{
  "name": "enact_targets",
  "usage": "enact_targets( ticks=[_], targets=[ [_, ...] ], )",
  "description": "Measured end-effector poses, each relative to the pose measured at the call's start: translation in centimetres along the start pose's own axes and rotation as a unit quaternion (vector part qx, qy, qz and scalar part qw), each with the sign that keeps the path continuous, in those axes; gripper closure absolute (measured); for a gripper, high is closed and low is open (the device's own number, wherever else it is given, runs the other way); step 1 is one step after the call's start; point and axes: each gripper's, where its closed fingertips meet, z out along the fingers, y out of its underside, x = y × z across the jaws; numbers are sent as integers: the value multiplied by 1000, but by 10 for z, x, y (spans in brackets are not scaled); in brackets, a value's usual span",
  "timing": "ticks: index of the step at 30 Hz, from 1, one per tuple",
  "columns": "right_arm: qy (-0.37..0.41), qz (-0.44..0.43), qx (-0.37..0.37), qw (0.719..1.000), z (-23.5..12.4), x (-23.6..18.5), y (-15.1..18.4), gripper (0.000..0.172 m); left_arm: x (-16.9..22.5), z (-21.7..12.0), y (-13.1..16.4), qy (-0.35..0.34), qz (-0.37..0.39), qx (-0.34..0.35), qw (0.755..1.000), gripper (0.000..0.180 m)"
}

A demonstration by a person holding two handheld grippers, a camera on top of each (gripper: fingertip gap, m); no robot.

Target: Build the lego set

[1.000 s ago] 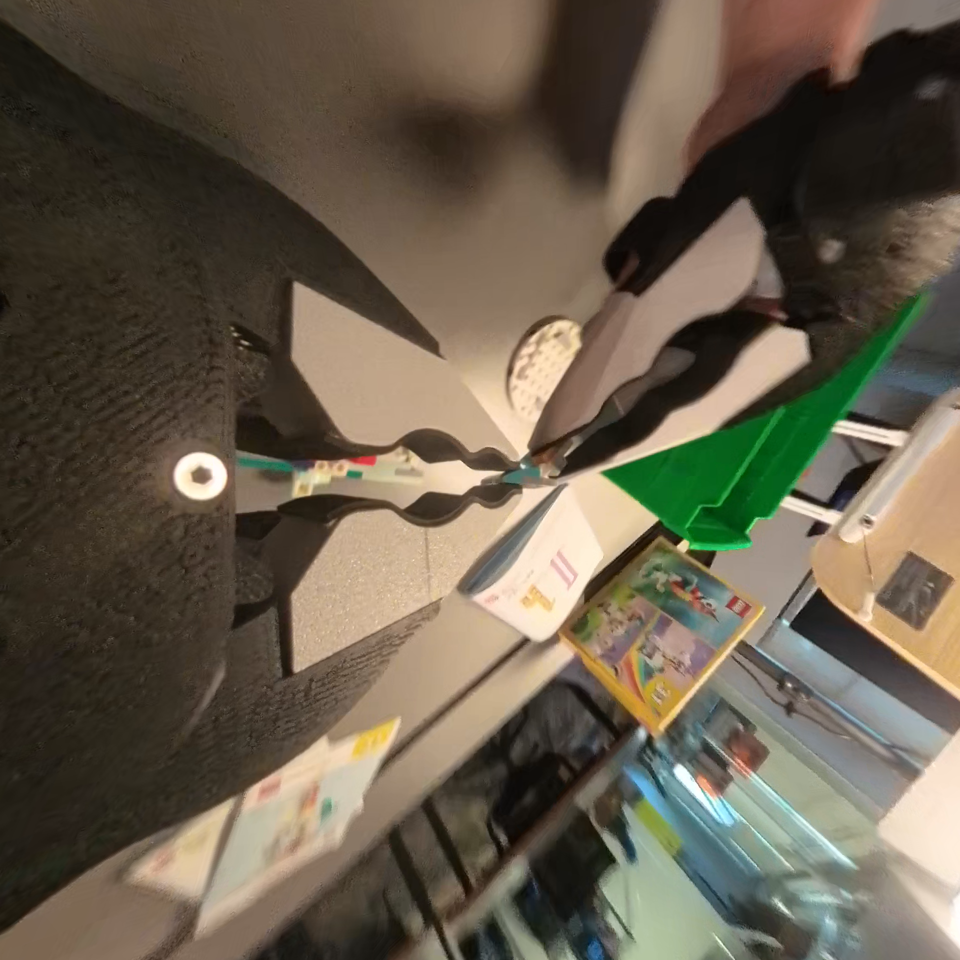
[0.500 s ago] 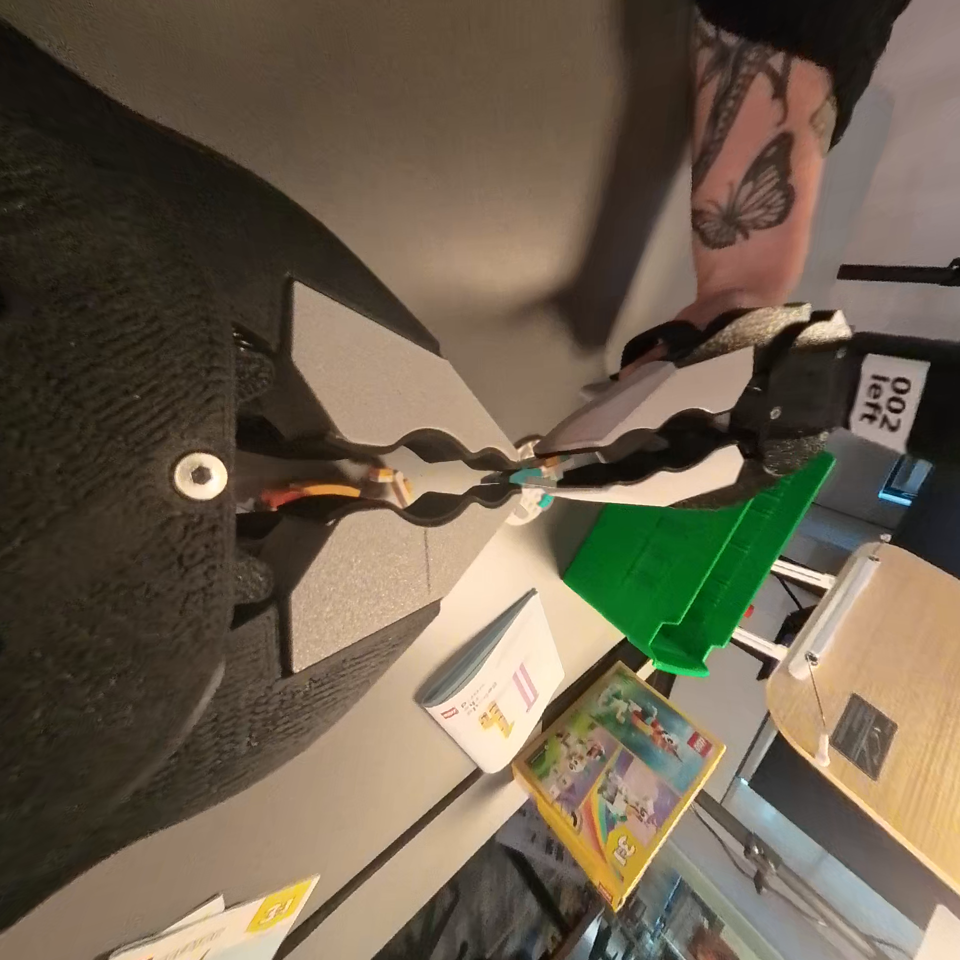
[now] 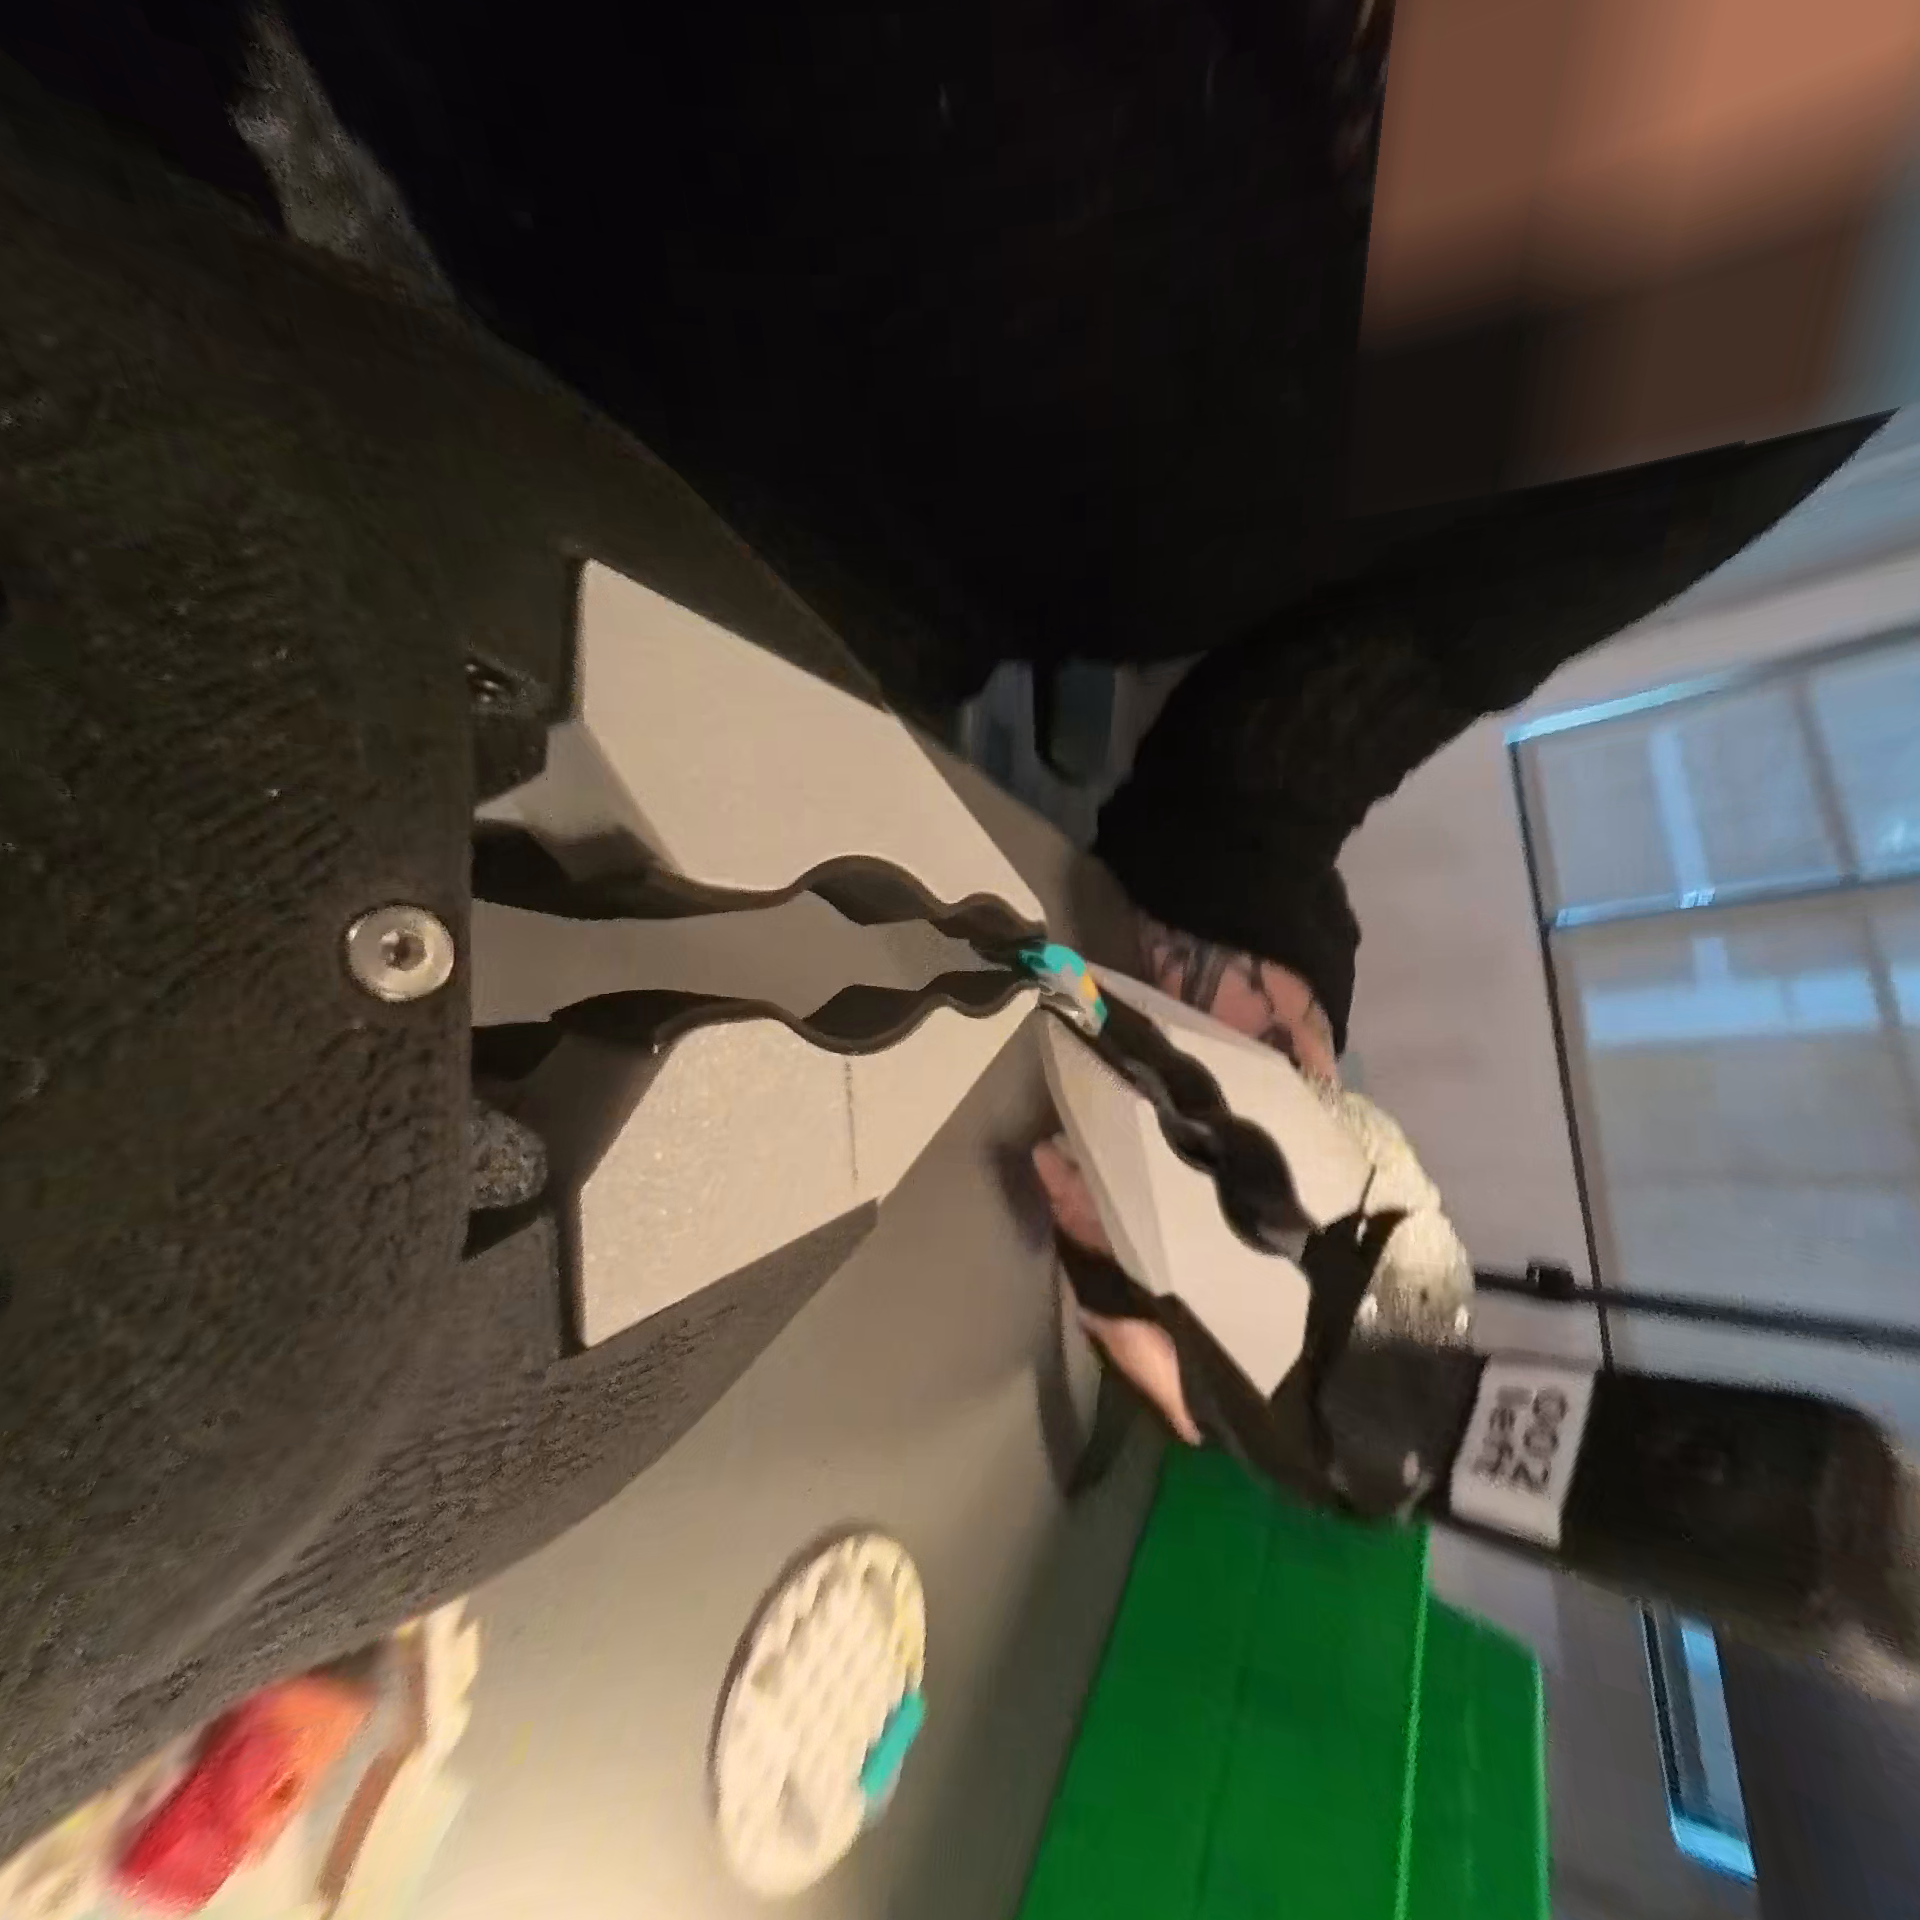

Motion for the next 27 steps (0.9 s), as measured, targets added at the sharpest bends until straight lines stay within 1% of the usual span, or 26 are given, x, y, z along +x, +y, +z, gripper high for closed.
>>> enact_targets(
  ticks=[3, 4, 6, 7, 8, 9, 11, 13, 15, 17, 19, 21, 23, 25, 26, 27],
  targets=[
    [-69, 37, 27, 997, 7, -15, -6, 168, 17, 4, -3, 68, -32, 20, 997, 172],
    [-77, 42, 36, 996, 6, -17, -8, 168, 19, 4, -6, 78, -41, 29, 996, 171],
    [-62, 40, 38, 997, 4, -12, -8, 168, 14, 3, -7, 72, -50, 38, 995, 171],
    [-40, 32, 43, 998, 2, -5, -9, 168, 8, 0, -10, 57, -44, 54, 996, 171],
    [-7, 22, 55, 998, -3, 4, -13, 169, -1, -6, -16, 27, -37, 81, 996, 171],
    [33, 10, 62, 997, -9, 16, -16, 169, -12, -11, -22, -9, -32, 106, 994, 172],
    [107, -22, 48, 993, -18, 35, -15, 169, -36, -20, -26, -94, -8, 122, 988, 172],
    [157, -51, 31, 986, -22, 47, -13, 169, -51, -23, -26, -161, 35, 112, 980, 154],
    [198, -84, 5, 977, -24, 56, -8, 169, -64, -19, -17, -224, 84, 61, 969, 143],
    [227, -115, -36, 966, -24, 62, 1, 169, -73, -17, -10, -280, 153, 7, 948, 150],
    [253, -144, -64, 954, -26, 69, 6, 169, -84, -21, -7, -341, 223, -30, 913, 158],
    [287, -179, -105, 935, -29, 78, 13, 169, -91, -24, -5, -376, 263, -59, 886, 165],
    [319, -212, -142, 913, -33, 86, 20, 169, -100, -30, 1, -411, 300, -112, 853, 172],
    [337, -235, -170, 896, -33, 93, 25, 169, -107, -33, 7, -438, 337, -162, 818, 172],
    [342, -246, -179, 889, -33, 95, 27, 169, -111, -34, 9, -453, 359, -181, 795, 170],
    [343, -254, -185, 885, -33, 95, 28, 169, -115, -37, 10, -467, 380, -200, 772, 160]
  ],
)
